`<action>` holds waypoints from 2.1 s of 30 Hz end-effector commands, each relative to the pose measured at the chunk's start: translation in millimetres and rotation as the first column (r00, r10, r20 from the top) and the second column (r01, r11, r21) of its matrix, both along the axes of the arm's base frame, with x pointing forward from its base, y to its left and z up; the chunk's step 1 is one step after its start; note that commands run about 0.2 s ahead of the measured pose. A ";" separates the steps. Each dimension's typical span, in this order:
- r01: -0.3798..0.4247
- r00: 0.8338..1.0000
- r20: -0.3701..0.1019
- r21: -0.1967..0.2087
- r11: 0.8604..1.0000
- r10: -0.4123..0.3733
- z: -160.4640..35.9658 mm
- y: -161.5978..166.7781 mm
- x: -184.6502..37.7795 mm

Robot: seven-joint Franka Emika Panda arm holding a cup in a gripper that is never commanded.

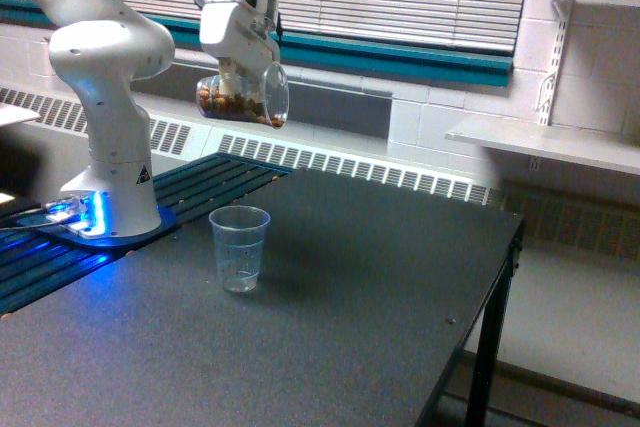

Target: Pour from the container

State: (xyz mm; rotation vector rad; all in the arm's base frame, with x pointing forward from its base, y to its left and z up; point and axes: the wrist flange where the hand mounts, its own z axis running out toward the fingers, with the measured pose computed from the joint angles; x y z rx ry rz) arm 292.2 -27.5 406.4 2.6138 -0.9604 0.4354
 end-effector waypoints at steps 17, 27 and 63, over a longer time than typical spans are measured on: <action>0.084 0.995 -0.051 0.025 0.996 -0.083 -17.3 -3.8 -33.5; 0.103 0.993 -0.070 0.045 0.994 -0.100 -14.7 -7.1 -39.9; 0.121 0.975 -0.195 0.073 0.990 -0.104 -43.4 -21.6 -40.2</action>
